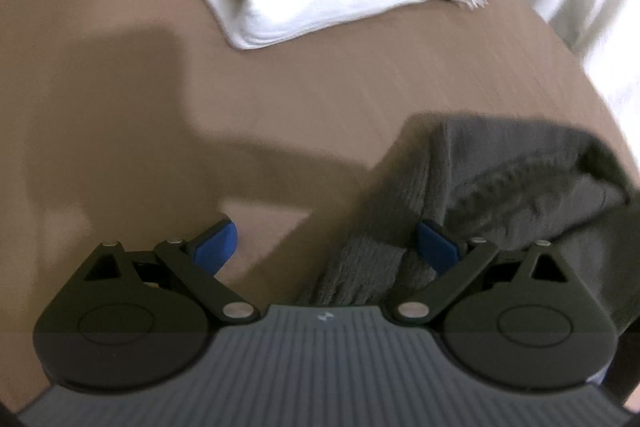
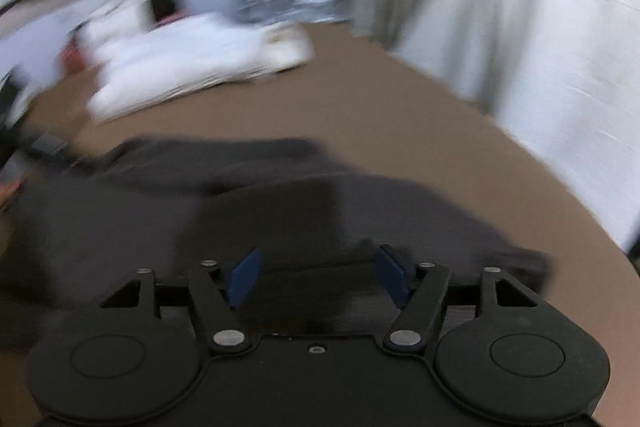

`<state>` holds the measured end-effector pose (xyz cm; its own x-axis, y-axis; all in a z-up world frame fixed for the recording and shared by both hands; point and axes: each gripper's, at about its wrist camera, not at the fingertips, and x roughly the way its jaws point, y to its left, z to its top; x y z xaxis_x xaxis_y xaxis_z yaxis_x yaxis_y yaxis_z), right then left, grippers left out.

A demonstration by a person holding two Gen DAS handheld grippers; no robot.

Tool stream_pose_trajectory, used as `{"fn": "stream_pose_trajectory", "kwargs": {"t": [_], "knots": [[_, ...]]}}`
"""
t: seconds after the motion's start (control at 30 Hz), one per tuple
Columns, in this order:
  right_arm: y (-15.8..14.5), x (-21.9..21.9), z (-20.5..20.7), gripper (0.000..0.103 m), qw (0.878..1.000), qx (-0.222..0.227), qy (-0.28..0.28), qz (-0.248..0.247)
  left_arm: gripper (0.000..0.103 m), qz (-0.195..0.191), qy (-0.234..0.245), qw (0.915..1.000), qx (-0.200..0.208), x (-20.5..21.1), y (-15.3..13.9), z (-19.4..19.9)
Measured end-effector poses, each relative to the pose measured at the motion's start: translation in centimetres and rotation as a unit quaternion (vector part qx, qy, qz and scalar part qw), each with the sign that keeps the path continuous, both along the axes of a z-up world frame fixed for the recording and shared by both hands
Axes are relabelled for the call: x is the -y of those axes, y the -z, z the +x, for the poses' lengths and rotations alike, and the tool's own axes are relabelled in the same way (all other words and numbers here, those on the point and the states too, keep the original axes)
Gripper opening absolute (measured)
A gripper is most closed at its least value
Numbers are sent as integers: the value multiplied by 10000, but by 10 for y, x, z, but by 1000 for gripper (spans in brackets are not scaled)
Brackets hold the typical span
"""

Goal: Fold clothes

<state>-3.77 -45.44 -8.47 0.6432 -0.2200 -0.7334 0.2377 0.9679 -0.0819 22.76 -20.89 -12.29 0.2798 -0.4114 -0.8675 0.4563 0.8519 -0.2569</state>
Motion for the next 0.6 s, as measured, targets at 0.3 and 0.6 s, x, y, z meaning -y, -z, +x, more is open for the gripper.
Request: {"fn": "stream_pose_trajectory", "kwargs": {"t": [0.3, 0.6], "knots": [[72, -116, 52, 80, 9559, -923, -1985, -1956, 97, -321, 420, 9986, -91, -3, -16, -14], [11, -69, 93, 9, 9851, -435, -936, -1377, 97, -817, 187, 9965, 51, -25, -30, -5]]}}
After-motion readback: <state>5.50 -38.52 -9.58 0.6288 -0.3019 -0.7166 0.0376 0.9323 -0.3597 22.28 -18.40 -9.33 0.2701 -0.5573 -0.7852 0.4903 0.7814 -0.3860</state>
